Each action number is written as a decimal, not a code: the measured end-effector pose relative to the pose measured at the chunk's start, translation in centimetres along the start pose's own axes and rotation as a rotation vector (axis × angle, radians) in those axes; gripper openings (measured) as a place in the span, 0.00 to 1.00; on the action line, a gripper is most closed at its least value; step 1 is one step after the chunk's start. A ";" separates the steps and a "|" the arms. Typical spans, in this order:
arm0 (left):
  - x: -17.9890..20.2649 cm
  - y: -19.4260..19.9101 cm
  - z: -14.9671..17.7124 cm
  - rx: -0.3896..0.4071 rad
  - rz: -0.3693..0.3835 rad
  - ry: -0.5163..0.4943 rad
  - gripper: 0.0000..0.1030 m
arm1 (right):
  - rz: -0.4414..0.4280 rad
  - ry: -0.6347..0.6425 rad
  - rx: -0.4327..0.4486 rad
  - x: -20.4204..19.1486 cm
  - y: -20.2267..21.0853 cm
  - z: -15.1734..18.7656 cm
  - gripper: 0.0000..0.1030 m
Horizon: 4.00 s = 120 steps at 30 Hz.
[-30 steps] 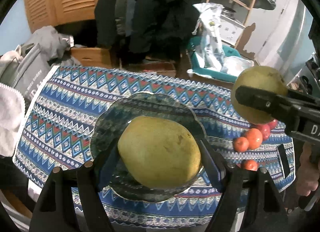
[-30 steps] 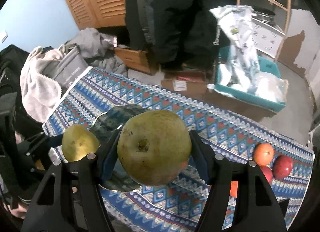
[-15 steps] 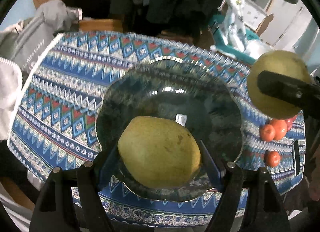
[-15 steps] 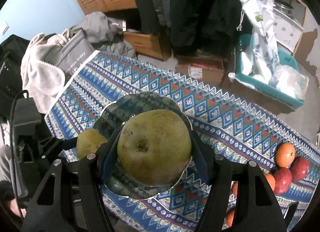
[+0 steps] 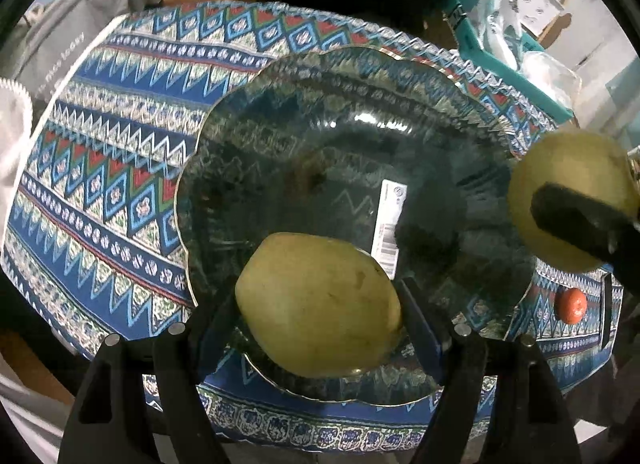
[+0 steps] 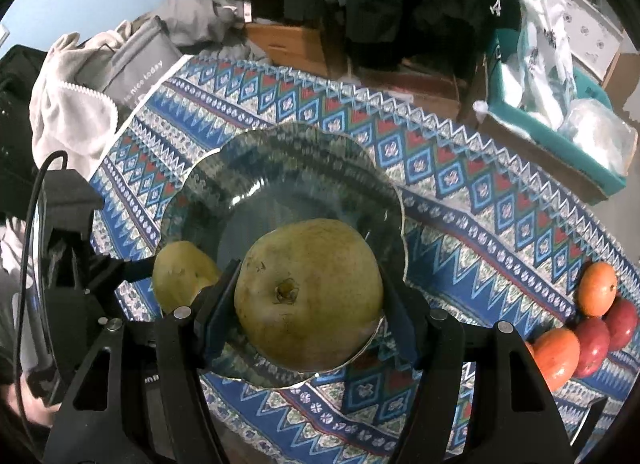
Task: Organize fruits
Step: 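Release the large pear onto the plate while the right tool drops the small pear beside it, then raise both tools away from the plate back toward the fruit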
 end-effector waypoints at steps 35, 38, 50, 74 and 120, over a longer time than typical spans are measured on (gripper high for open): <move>1.1 5.5 -3.3 0.073 -0.024 -0.024 0.75 | 0.019 -0.031 -0.005 0.3 0.2 0.3 0.66; 1.7 6.7 -4.2 0.119 -0.024 -0.043 0.75 | 0.053 -0.012 0.049 0.6 1.6 -1.1 0.66; 5.5 12.8 -7.9 0.318 0.025 -0.105 0.75 | 0.139 -0.025 0.292 1.5 9.5 -6.3 0.77; 14.5 20.7 -10.7 0.493 0.151 -0.229 0.85 | 0.272 -0.023 0.591 6.5 25.8 -7.9 0.82; 25.6 19.1 -7.9 0.416 0.259 -0.397 0.87 | 0.430 -0.144 0.615 17.2 33.9 0.3 0.85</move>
Point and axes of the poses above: each gripper's, at about its wrist camera, not at the fingertips, and y roughly against the way its jaws point, x to its right, z to its underside, the point moved 8 cm from there along -y, roughly the way its jaws point, and after that the axes turned 15 degrees about x, right-handed, at the moved point
